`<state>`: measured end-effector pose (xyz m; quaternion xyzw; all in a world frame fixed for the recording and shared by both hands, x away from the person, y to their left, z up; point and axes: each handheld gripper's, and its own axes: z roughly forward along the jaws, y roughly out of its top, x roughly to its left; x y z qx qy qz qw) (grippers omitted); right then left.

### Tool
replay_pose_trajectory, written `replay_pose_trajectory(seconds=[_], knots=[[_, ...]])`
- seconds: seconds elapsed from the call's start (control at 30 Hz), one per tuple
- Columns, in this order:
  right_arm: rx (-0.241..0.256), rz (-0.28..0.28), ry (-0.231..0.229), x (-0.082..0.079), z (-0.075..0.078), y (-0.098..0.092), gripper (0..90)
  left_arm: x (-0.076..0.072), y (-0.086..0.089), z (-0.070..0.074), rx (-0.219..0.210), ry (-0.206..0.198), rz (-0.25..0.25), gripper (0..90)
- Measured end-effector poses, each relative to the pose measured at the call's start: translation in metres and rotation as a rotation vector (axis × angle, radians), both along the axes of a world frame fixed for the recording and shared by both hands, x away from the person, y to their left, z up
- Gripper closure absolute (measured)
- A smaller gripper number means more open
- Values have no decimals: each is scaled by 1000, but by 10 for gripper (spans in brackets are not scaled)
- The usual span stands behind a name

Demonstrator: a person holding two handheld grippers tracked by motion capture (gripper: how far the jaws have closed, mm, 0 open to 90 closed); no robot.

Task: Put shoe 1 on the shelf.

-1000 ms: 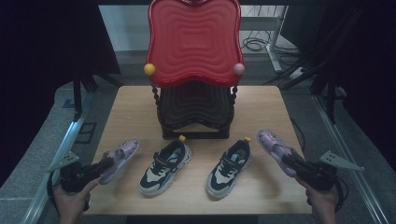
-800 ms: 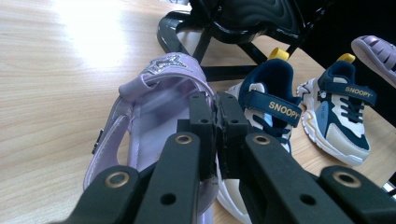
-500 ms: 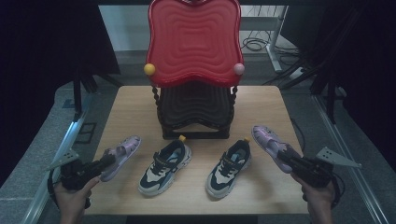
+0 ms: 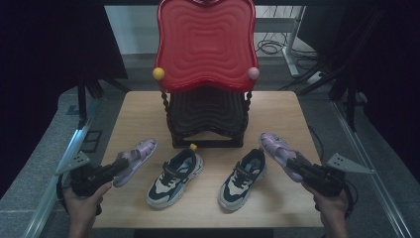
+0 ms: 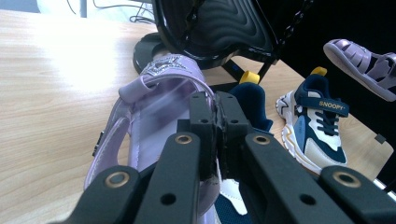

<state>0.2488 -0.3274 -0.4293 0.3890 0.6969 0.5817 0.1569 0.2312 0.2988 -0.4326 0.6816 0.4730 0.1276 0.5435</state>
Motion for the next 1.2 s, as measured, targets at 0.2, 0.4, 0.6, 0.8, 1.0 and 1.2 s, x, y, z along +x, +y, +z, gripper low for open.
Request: replay_pose_trajectory(seconds=[0.2, 0.4, 0.6, 0.8, 1.0, 1.2], knots=[[-6, 25, 0, 2, 0, 9, 856, 5, -7, 2, 5, -7, -13, 872], [-15, 46, -8, 6, 1, 17, 856, 11, -13, 6, 17, -12, -25, 873], [-20, 77, -17, 12, 4, 28, 855, 19, -19, 9, 30, -9, -35, 872], [-9, 91, -27, 17, 8, 37, 855, 24, -25, 12, 30, -16, -40, 873], [-25, 104, -28, 23, 10, 48, 854, 26, -33, 19, 30, -37, -55, 872], [-21, 119, -31, 29, 13, 60, 854, 29, -39, 26, 26, -60, -65, 873]])
